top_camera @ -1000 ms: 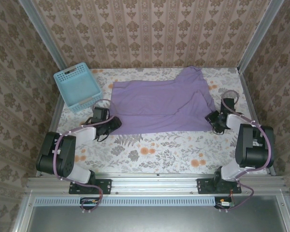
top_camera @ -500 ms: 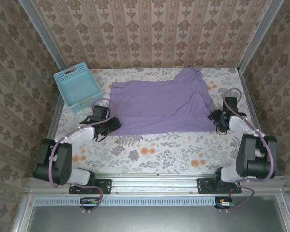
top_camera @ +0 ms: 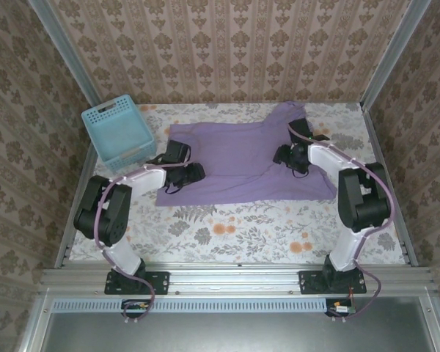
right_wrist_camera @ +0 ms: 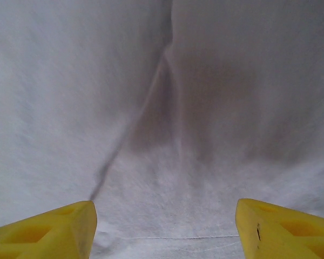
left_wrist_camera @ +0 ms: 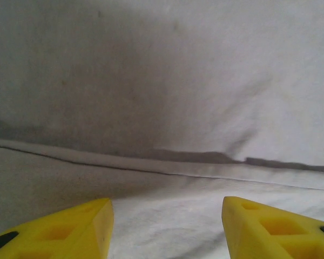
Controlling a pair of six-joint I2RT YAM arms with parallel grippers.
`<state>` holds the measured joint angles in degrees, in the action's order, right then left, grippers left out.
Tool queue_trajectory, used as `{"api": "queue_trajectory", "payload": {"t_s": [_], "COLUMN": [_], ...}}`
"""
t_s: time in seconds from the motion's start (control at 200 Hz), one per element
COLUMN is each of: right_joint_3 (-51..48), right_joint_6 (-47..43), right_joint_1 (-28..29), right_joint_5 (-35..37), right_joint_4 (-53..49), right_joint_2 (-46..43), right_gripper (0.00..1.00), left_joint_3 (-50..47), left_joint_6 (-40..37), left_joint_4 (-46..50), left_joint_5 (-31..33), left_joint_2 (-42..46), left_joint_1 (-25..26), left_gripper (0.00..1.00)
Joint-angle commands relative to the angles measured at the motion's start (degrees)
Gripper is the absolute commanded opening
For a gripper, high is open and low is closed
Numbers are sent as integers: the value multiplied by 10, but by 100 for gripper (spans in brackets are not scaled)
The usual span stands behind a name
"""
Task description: Fold the inside-out t-shirt
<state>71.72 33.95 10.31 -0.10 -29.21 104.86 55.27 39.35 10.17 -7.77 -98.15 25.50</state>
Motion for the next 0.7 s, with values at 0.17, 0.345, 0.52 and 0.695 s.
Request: {"api": "queue_trajectory", "payload": {"t_s": [0.17,0.345,0.52,0.695], "right_joint_3": [-137,-245,-331,-401], "right_joint_6": [25,64,106,160], "right_joint_1": [20,30,31,51], "right_joint_5": [16,32,23,15], "right_joint_4": [-17,6,7,-12], "right_joint_2": [-56,-148,-245,-353], "right_gripper": [70,70,70,70], "left_joint_3": [-117,-210,-293,-336], "left_joint_6": [12,34,85,156], "left_joint_4": [-44,-70,-56,-3], "left_joint_5": [-2,17,71,128], "left_joint_2": [31,82,167,247], "left_joint_1": [2,30,90,180], "left_gripper": [57,58,58,60]}}
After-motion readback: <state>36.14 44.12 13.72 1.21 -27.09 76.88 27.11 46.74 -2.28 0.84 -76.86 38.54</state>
